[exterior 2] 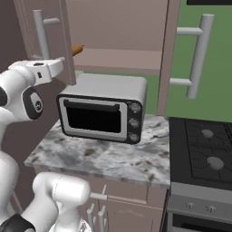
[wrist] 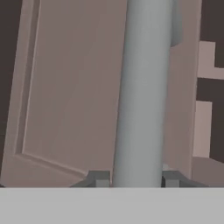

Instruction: Open the cabinet, retrieve the rolling pin, and place it next to the meat on the cutting board to prepare for tenderizing.

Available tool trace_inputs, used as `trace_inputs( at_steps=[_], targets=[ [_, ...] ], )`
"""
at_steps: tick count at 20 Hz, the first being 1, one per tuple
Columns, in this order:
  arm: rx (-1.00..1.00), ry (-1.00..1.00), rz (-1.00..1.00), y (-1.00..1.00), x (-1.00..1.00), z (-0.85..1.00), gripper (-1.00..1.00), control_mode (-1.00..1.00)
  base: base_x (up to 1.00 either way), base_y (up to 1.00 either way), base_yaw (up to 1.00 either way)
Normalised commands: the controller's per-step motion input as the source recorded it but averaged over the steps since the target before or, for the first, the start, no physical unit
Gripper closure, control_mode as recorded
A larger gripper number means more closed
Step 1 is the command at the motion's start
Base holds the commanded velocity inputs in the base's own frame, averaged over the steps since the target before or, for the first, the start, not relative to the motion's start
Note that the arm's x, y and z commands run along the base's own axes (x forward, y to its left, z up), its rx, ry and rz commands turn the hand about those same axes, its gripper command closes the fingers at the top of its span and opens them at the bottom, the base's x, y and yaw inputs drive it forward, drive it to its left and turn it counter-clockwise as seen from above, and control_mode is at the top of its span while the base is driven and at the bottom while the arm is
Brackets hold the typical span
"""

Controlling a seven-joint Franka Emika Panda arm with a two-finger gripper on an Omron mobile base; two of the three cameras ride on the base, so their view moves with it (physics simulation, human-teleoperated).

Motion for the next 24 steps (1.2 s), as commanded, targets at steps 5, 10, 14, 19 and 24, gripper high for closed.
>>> trace_inputs(
  at_steps=[5, 10, 14, 19, 24],
  targets=[
    [0.0, 0.0, 0.0, 0.55, -0.57, -0.05, 1.0, -1.0, 0.0, 0.0, 0.0],
    [-0.01, 0.05, 0.02, 0.53, -0.24, -0.04, -1.0, -1.0, 0.0, 0.0, 0.0],
    [0.0, 0.01, 0.07, 0.23, -0.18, -0.01, -1.0, -1.0, 0.0, 0.0, 0.0],
    [0.08, 0.0, 0.06, 0.02, -0.59, 0.0, -1.0, -1.0, 0.0, 0.0, 0.0],
    [0.1, 0.0, 0.07, 0.0, -0.64, 0.0, -1.0, -1.0, 0.0, 0.0, 0.0]
  ],
)
